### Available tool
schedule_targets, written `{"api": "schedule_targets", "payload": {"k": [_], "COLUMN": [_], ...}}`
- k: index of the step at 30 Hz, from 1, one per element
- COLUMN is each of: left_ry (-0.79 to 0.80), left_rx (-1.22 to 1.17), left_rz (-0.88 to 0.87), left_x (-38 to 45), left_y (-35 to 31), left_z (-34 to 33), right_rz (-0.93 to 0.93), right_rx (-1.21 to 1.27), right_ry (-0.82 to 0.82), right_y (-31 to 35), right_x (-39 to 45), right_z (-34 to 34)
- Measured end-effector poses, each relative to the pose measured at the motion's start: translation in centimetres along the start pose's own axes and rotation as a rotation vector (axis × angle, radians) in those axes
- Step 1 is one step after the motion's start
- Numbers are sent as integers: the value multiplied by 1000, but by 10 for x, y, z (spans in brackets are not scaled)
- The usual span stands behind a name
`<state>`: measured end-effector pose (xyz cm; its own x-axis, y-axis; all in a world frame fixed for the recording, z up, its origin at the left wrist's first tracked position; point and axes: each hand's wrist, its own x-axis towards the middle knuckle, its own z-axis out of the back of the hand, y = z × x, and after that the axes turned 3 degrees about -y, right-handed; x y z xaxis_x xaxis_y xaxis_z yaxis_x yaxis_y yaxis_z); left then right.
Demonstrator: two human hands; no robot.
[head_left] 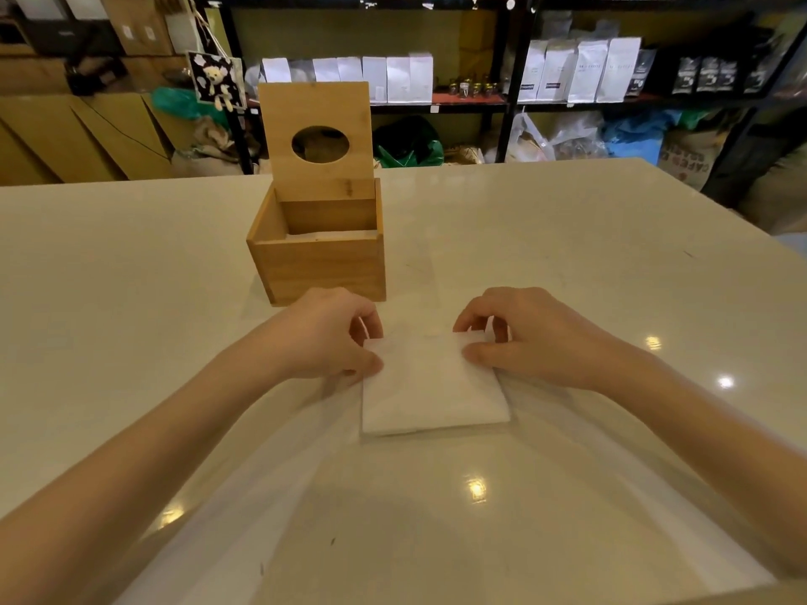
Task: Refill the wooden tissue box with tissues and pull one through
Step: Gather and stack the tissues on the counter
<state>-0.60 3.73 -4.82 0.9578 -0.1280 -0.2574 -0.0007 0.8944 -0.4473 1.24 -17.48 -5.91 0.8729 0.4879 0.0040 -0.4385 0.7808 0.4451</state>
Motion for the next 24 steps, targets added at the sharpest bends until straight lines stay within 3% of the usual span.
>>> {"api": "schedule_targets", "payload": {"k": [14, 24], "left_ry": [-16, 73], "left_rx": [103, 45], "left_rz": [-81, -107], "left_x": [10, 13], "left_y": [-3, 3], "left_z": [-2, -2], "right_rz": [-47, -37], "right_rx": [-76, -20], "right_ry": [170, 224], "right_y": [4, 9], "right_x": [14, 18], "right_z": [6, 6]}}
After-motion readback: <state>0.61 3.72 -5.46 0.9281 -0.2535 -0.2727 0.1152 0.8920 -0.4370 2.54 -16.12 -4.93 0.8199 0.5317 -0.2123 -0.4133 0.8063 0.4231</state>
